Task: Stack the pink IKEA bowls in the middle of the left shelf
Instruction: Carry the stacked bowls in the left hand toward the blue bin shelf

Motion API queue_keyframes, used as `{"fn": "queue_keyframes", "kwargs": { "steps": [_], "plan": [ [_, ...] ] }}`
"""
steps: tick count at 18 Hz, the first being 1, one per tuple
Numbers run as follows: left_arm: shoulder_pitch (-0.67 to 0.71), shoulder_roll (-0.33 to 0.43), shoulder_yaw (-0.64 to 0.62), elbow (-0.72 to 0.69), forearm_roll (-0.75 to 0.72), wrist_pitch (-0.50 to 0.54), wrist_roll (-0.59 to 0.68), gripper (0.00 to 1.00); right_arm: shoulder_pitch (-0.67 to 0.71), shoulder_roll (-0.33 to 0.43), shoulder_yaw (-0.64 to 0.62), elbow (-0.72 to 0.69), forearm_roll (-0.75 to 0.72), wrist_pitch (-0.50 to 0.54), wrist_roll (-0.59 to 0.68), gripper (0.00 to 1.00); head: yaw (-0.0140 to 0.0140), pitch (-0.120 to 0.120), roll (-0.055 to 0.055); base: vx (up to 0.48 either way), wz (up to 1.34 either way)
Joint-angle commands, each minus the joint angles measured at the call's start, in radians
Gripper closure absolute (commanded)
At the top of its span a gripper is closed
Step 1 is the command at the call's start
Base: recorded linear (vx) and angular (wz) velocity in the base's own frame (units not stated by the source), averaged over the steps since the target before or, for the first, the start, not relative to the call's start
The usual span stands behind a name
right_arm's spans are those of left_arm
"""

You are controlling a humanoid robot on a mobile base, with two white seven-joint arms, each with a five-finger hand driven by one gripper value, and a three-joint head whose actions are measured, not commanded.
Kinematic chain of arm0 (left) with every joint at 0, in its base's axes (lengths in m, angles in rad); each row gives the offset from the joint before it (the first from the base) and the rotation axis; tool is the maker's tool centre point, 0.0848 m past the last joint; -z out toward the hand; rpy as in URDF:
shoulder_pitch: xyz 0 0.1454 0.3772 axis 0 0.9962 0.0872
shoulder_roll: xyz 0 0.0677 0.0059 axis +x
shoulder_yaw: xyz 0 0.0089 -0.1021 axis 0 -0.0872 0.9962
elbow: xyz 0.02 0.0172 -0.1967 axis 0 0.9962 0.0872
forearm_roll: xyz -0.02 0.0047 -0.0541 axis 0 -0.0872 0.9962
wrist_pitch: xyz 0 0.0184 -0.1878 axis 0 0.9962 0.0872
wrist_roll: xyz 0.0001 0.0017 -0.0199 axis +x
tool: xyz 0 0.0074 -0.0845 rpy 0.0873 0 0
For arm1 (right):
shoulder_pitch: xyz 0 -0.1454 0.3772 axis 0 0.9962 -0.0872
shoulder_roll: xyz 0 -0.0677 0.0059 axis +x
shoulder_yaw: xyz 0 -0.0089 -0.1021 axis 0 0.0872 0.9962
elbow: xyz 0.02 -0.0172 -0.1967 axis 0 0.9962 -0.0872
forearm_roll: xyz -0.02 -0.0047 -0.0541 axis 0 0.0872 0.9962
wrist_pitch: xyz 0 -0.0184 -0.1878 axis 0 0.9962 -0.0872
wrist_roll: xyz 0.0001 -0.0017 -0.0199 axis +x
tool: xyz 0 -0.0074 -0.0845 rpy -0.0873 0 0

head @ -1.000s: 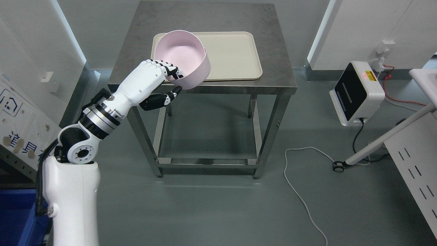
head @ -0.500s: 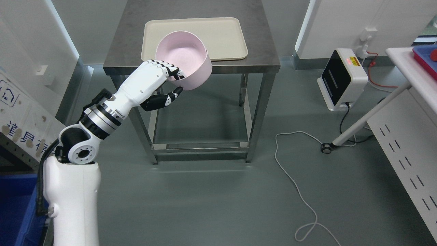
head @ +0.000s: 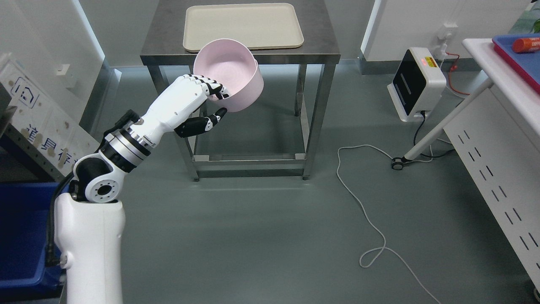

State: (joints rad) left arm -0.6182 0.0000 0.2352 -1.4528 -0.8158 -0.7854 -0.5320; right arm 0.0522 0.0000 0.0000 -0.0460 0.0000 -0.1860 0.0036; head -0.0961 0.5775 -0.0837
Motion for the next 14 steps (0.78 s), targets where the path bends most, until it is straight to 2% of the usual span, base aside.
{"fn": "queue_keyframes", "kwargs": {
  "steps": [1,14],
  "plan": [
    [-0.001,0.017,-0.004,0.003,0.000,0.000,0.000,0.94,0.000,-0.017,-0.009,0.000,0.008,0.000,-0.001,0.00,0.0000,0.000,0.000,-0.240,0.08],
    [-0.006,0.017,-0.004,0.005,0.000,0.000,0.001,0.94,0.000,-0.017,-0.011,0.000,0.008,0.000,-0.001,0.00,0.0000,0.000,0.000,-0.257,0.25]
  ]
}}
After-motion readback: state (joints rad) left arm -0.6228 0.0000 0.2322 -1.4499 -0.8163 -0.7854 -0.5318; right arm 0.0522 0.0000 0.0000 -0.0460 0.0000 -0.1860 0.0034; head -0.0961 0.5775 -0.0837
